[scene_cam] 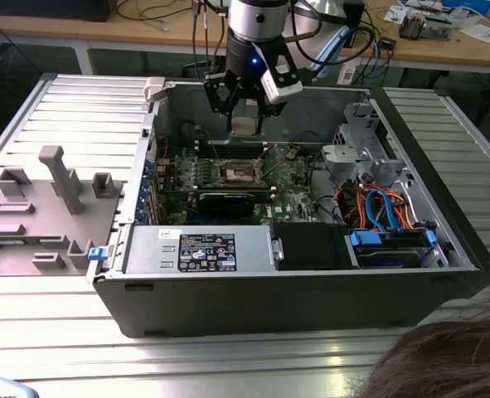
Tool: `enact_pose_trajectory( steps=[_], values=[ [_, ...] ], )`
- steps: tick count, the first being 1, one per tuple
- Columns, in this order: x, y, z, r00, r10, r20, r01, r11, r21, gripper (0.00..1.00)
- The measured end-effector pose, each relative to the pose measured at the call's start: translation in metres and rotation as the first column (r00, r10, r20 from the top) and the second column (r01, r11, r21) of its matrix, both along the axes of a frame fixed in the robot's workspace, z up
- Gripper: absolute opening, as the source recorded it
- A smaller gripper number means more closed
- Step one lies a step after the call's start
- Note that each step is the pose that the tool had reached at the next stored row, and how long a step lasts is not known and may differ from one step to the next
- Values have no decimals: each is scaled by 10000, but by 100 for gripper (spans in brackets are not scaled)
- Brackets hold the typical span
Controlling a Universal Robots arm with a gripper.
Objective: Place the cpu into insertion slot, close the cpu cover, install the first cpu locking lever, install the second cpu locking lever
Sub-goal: 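Place the cpu into insertion slot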
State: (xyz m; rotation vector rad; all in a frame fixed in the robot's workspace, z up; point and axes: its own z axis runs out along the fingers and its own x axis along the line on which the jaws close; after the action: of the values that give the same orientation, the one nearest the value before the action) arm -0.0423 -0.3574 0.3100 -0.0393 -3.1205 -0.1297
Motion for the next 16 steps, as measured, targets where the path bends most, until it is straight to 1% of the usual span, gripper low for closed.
enact_pose_trajectory(
  steps=[2,6,8,13,16],
  values=[
    [-5,0,-71,10000,0,-1,0,10000,0,55],
    [-5,0,-78,10000,0,0,0,10000,-1,55],
    [-5,0,-96,10000,0,0,0,10000,0,55],
    [-5,0,-107,10000,0,1,0,10000,1,55],
    [-5,0,-116,10000,15,0,-15,10000,-21,55]
  ],
)
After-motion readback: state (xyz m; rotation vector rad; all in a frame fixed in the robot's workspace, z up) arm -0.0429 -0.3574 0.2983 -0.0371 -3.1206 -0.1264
